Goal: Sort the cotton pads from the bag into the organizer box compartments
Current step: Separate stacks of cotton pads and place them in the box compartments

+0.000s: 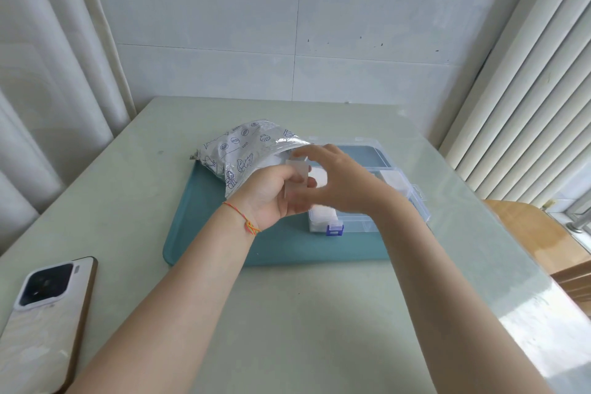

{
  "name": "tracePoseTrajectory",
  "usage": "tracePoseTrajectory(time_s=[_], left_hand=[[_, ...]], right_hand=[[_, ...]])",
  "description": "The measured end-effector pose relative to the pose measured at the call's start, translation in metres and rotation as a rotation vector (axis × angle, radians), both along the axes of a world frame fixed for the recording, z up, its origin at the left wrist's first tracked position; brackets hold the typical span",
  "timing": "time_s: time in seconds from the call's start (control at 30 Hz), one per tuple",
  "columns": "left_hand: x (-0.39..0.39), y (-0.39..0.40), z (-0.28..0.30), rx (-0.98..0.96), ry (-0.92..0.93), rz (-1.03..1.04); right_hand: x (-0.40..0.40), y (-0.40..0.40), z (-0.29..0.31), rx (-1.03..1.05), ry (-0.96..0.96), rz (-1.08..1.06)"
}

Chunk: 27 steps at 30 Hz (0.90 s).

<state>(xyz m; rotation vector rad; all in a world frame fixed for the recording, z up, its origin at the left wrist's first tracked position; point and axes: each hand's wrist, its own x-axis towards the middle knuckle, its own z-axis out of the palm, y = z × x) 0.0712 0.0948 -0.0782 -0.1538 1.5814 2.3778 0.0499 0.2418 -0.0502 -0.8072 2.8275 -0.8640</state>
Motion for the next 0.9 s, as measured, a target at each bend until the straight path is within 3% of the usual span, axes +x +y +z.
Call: tracePoseTrajectory(time_s=[0.1,0.33,0.43,0.6,0.9], left_hand=[[-0.001,0.003,0.002,-0.105,0.062,0.012],[-0.002,0.018,0.004,-0.195,0.091,0.003],[-0.006,0.015,0.002,-0.430,0.109,0.103],[-0.007,0.011,-0.008,-0.810,0.166,0.171],[-0.007,0.013,-0.016,-0.931,0.211,0.098]], right_hand=[[-0.006,0.003,0.005,-0.231,-0.113,-0.123],[-0.014,0.021,-0.001,-0.423,-0.352,-0.214],[-0.016,0.040,-0.001,-0.495,-0.375,-0.256],[-0.016,0.051,-0.008,-0.282,-0.374,-0.298],[-0.016,0.033,-0.015,-0.062,-0.267,-0.279]])
